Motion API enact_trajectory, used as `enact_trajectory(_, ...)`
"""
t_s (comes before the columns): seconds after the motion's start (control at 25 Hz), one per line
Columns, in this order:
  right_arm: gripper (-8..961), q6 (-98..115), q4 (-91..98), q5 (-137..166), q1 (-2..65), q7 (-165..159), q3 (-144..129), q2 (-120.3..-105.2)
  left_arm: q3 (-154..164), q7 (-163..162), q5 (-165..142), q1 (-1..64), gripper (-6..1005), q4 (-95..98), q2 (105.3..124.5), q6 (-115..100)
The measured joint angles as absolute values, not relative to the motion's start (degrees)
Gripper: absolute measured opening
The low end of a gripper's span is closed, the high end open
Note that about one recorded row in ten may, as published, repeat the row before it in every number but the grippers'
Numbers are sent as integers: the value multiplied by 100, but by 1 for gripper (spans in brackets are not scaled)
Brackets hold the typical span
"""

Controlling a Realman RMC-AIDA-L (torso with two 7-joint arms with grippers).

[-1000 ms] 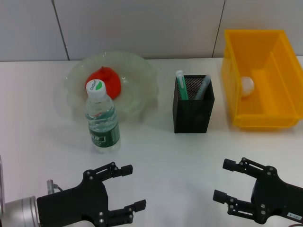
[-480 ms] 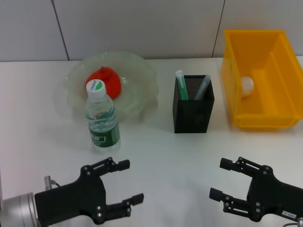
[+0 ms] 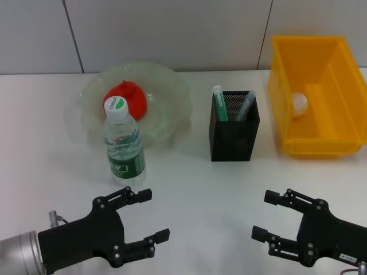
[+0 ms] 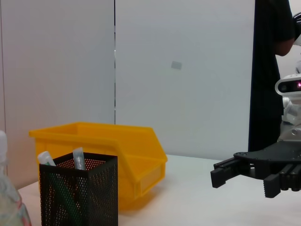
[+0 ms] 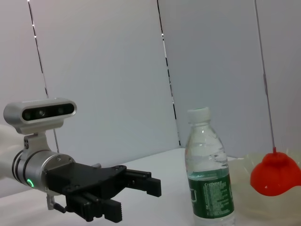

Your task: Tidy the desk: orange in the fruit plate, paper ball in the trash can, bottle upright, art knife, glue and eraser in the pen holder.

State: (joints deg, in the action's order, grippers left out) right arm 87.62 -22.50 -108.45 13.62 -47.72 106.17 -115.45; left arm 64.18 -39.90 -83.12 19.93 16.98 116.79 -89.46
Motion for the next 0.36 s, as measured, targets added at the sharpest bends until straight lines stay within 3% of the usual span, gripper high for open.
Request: enact_trajectory(0.36, 775, 8740, -2250, -10845, 1362, -4772, 10617, -11572, 6416, -3990, -8315, 1995, 800, 1696, 11697, -8946)
